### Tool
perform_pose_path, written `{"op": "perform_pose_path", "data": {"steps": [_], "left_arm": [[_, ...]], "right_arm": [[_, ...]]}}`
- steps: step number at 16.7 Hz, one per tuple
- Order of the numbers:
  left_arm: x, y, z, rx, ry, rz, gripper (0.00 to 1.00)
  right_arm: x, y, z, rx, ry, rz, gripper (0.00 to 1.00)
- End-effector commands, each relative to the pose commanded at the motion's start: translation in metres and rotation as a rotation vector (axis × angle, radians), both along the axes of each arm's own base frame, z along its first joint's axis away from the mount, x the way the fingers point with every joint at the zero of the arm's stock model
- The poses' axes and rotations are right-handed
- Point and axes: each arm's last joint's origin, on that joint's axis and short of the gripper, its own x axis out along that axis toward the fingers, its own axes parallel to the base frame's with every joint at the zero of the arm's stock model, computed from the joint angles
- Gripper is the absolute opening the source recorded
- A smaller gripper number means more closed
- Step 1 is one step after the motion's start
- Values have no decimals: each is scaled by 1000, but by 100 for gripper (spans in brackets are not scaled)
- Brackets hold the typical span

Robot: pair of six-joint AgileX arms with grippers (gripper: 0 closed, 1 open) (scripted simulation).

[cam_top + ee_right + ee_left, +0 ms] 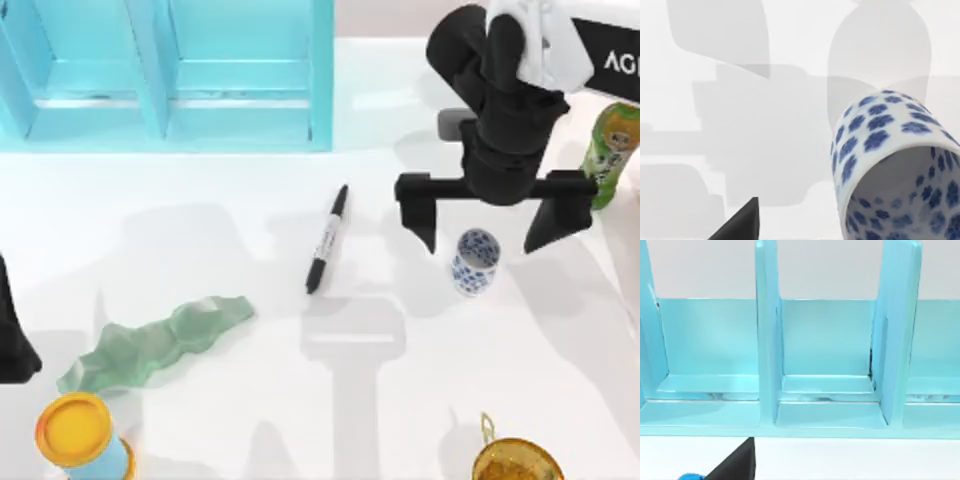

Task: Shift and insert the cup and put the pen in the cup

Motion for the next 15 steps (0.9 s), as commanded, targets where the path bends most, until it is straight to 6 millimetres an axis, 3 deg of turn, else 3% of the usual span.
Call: {"op": "perform_pose_path", "data": {"steps": [3, 10, 12, 15], "left_arm": [[0, 0, 0, 0, 0, 0, 100], [0, 0, 0, 0, 0, 0, 100], [0, 0, 0, 0, 0, 0, 100], [0, 0, 0, 0, 0, 0, 100]], "right_arm": [[6, 4, 24, -7, 16, 0, 100], [4, 3, 126, 4, -11, 1, 100], [-1, 0, 140, 4, -10, 0, 100], [-2, -2, 145, 4, -10, 0, 100]]}}
